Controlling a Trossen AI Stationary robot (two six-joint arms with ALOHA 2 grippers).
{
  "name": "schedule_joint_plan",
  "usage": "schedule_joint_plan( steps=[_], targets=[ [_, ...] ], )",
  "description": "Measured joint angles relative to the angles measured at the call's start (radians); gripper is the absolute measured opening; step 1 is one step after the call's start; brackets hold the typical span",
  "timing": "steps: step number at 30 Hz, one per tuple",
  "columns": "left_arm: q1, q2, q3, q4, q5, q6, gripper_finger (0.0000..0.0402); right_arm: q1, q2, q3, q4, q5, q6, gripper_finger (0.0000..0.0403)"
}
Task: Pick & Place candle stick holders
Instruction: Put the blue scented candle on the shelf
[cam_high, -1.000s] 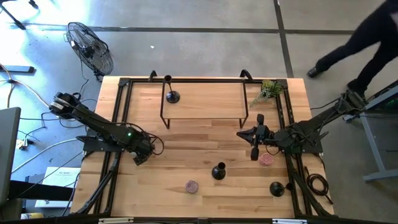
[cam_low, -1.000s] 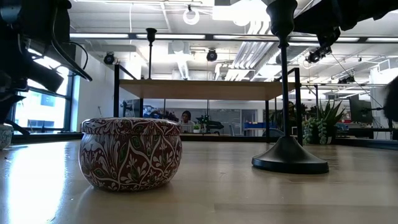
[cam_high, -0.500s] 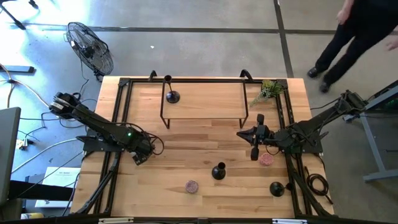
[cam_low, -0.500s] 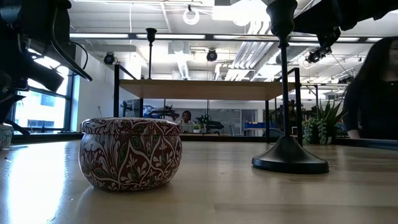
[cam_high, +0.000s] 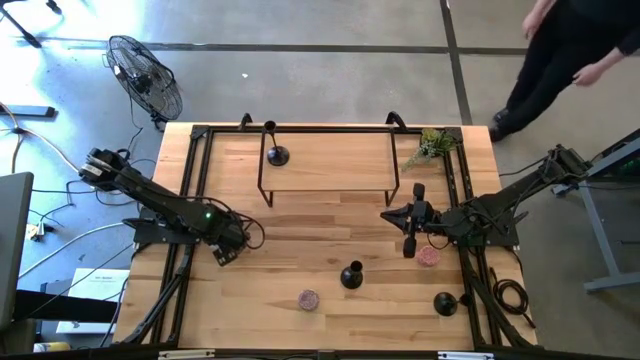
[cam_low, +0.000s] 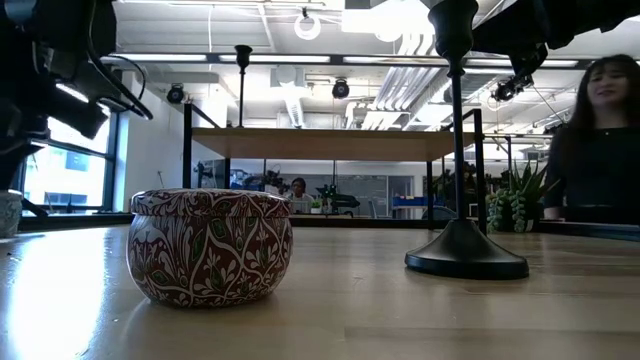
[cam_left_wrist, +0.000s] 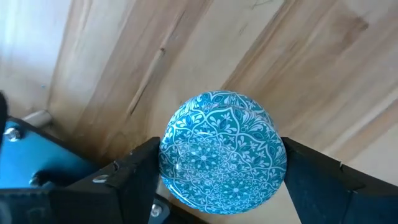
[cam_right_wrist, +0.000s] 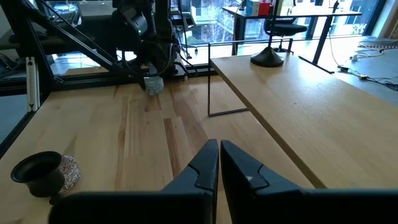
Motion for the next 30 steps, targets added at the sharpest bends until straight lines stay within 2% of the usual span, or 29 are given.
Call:
schedule_joint_plan(
  steps=[7,17,24,30],
  targets=[
    [0.0,0.0,0.104,-0.122,0.0,0.002,0.028,0.0,0.0,0.0,0.0,-0.008,-0.005,0.0012],
    [0.0,0.005,0.358,-0.308,-0.009,0.011,0.028,0.0,0.0,0.0,0.0,-0.037,-0.044,0.0012],
    [-0.014,0.104,0.568,-0.493,-0.047,0.02,0.028,0.0,0.0,0.0,0.006,-0.037,-0.086,0.0012],
    [-0.012,0.201,0.763,-0.508,-0.076,0.125,0.028,0.0,0.0,0.001,0.015,-0.038,-0.098,0.0012]
  ],
)
